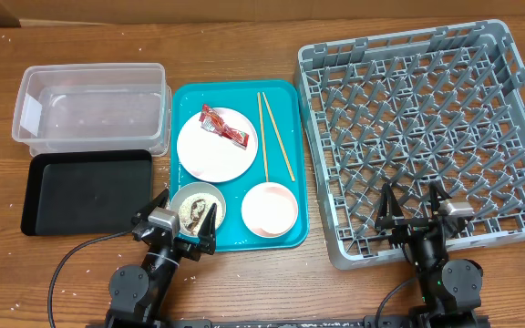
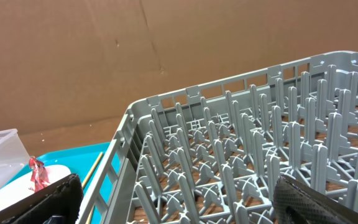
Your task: Sort waste into correct bins and load items into the dishwasher
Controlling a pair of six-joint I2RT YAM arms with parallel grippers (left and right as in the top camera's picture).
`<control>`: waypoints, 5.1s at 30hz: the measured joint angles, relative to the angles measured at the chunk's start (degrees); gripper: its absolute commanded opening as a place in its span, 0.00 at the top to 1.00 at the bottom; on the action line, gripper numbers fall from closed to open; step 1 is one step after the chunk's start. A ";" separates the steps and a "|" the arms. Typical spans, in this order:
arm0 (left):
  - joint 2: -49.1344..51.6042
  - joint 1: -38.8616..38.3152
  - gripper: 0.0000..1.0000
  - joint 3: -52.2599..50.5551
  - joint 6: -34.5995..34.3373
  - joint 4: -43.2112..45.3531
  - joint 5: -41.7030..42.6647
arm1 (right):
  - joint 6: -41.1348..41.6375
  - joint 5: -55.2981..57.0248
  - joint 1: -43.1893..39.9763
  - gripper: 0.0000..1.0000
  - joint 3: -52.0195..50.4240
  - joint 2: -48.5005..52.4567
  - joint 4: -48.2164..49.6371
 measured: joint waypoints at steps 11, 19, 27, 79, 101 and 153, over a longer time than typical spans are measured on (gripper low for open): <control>0.00 0.00 0.00 0.00 0.00 0.00 0.00 | 0.00 0.00 0.00 0.00 0.00 0.00 -0.02; 0.00 0.00 0.00 0.00 -0.85 0.00 0.00 | 0.02 0.02 0.00 0.00 0.00 0.00 0.00; 0.00 0.00 0.00 -0.02 -3.54 0.09 0.11 | 0.00 -2.34 0.00 0.00 0.00 0.00 0.00; 102.66 -21.90 0.96 72.35 -14.29 -54.86 -0.87 | 7.54 -23.17 0.00 0.06 61.88 59.80 -50.93; 88.11 9.09 0.96 82.84 7.98 -81.64 59.87 | 7.23 -53.42 9.31 0.17 62.07 65.70 -22.71; 91.34 -22.16 0.52 82.84 -9.05 -51.17 -12.31 | 18.73 -12.61 10.51 0.11 62.20 64.70 -42.58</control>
